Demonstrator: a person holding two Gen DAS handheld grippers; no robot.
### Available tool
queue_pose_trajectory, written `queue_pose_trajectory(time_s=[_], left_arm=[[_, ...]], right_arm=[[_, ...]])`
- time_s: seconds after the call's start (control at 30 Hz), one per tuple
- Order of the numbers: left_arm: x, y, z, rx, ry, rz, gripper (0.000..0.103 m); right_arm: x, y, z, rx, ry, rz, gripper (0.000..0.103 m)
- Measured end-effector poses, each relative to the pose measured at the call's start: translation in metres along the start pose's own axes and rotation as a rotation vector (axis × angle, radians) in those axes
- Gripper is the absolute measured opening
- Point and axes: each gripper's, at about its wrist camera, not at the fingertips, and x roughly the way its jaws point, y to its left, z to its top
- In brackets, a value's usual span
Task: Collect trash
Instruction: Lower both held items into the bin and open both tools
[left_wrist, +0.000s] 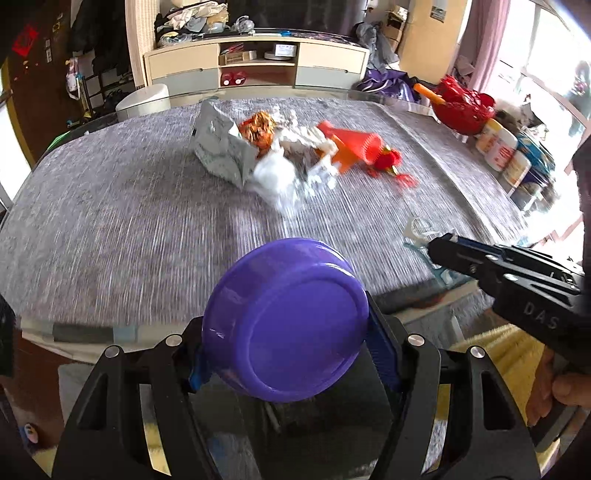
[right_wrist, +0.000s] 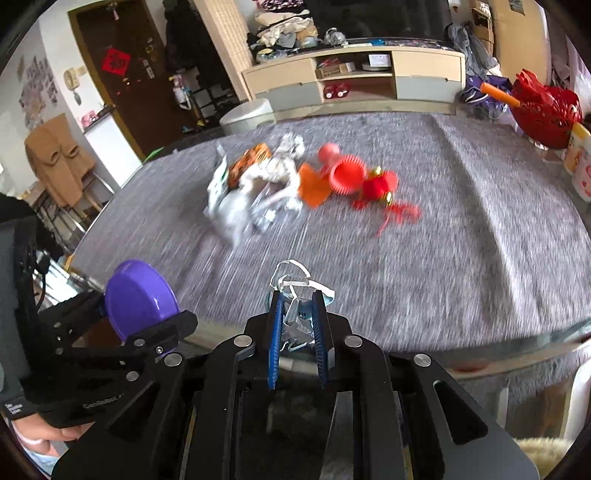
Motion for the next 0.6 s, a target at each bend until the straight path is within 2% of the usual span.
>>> queue_pose_trajectory(time_s=[0.3,0.6], left_arm=[[-0.01,0.005,-0.07,-0.017,0.073,-0.006,0.065],[0.012,0.002,-0.125,-0.048,0.198,-0.042,0.065]], right_arm=[[-0.002,0.01,-0.057,-0.002,0.073,0.008,0.017],[0.035,0.011,-0.108,0.038,0.226,0.041,0.017]])
